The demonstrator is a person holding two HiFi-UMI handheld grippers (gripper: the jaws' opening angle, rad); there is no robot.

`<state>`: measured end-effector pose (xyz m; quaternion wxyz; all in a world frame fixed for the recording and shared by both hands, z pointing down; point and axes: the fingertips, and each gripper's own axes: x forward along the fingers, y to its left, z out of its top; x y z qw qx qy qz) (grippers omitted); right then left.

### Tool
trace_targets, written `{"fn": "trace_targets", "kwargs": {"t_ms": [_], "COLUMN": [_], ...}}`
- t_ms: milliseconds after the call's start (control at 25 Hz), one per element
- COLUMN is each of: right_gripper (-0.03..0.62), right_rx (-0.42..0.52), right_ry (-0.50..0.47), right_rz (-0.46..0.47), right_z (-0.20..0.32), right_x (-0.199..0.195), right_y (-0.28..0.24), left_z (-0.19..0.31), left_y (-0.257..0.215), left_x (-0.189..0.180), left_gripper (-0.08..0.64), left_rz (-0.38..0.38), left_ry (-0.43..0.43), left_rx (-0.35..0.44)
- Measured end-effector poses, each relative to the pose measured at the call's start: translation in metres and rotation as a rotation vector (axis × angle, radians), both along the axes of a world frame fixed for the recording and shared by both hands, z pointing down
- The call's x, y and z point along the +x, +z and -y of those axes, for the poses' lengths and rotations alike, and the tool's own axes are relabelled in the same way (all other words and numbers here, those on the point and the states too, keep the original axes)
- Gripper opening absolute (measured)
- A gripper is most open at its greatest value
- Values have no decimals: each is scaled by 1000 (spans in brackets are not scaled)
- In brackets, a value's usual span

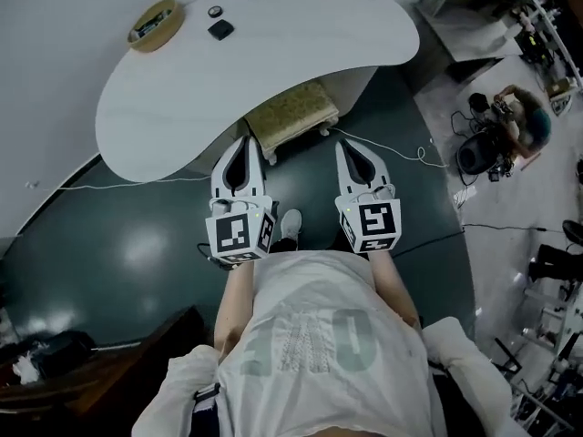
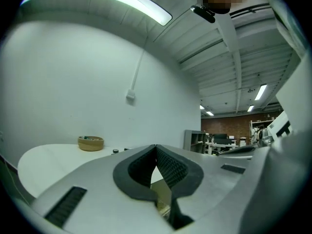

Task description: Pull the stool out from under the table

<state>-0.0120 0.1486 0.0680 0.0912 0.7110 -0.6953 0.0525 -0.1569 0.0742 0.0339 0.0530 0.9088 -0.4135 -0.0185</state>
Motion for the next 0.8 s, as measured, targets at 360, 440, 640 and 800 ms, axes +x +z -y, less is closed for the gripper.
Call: {"fn": "trace_targets", "kwargs": {"t_ms": [360, 440, 640, 800], "right_gripper": [28, 28, 28, 28], "right_rx": [55, 65, 76, 70], "right_ry": [-236, -285, -383, -427], "right_rz": [-36, -29, -18, -6], "right_z": [32, 37, 39, 40], "right_x": [68, 81, 111, 146], "right_y": [-37, -42, -35, -26], "left_z": [-12, -15, -23, -26], "left_y": [-17, -21, -12, 0], "left_x": [32, 43, 78, 110], "left_gripper": [28, 28, 28, 28], "left_rz": [-19, -23, -9, -8], "left_ry": [-304, -355, -449, -504], "left_rx": [-18, -10, -1, -22]}}
